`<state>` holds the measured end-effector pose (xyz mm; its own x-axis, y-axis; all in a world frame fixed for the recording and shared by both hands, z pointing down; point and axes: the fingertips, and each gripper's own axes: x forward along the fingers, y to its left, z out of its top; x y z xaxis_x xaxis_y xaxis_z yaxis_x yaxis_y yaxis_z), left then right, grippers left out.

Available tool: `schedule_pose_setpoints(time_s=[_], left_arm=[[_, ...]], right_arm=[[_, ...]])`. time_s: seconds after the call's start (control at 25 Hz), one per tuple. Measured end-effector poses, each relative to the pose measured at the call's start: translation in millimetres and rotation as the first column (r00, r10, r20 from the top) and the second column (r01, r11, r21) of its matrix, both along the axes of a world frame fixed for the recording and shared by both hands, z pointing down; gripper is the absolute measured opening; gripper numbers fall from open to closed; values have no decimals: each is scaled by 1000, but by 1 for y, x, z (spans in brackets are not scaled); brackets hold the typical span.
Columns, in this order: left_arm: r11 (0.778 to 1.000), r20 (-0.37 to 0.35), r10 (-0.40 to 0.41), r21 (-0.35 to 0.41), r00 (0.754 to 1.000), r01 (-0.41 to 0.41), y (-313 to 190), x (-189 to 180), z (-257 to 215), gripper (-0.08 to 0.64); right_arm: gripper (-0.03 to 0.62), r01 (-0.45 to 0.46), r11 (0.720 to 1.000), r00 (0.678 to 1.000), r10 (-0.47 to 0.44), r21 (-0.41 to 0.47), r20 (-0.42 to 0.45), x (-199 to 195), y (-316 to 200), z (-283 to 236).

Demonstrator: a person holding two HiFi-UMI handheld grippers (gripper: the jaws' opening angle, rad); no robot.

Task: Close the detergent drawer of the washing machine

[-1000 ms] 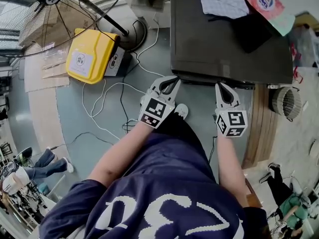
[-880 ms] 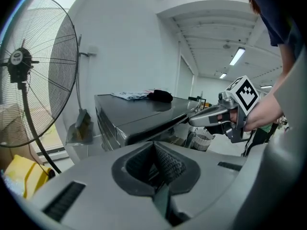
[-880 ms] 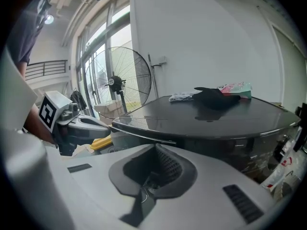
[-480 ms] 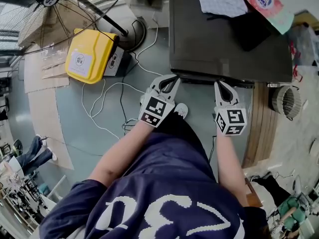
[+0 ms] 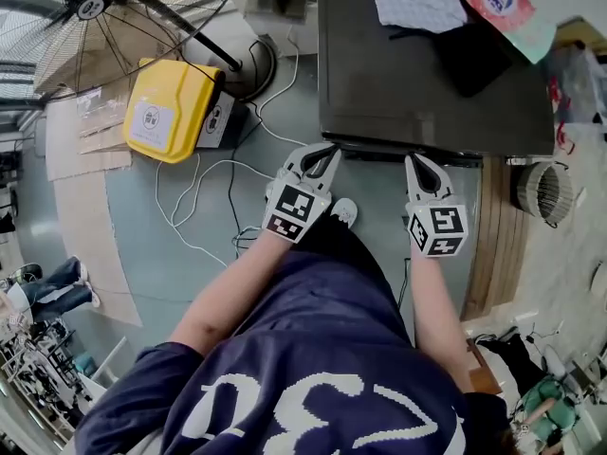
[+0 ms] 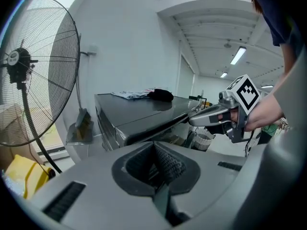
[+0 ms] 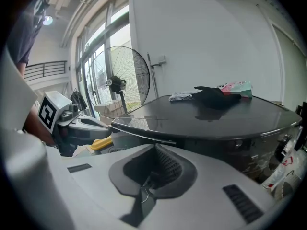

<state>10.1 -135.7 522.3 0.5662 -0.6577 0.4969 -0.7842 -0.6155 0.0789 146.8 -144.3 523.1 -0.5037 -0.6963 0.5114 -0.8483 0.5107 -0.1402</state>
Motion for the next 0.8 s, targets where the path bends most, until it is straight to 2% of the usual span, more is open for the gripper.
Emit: schedule_pose_setpoints(time_s=[0.6,0.8], left_arm=[[999,1,40,-4,999,-40,-2,4,2,17],[1000,-4,11,-19,1000,-11,-14,0,3,17]], right_arm=[[15,-4,1000,1000,4,-4,2,0,-3,0],[15,-13,1000,1000,13,-10,6,-3,-13,1]])
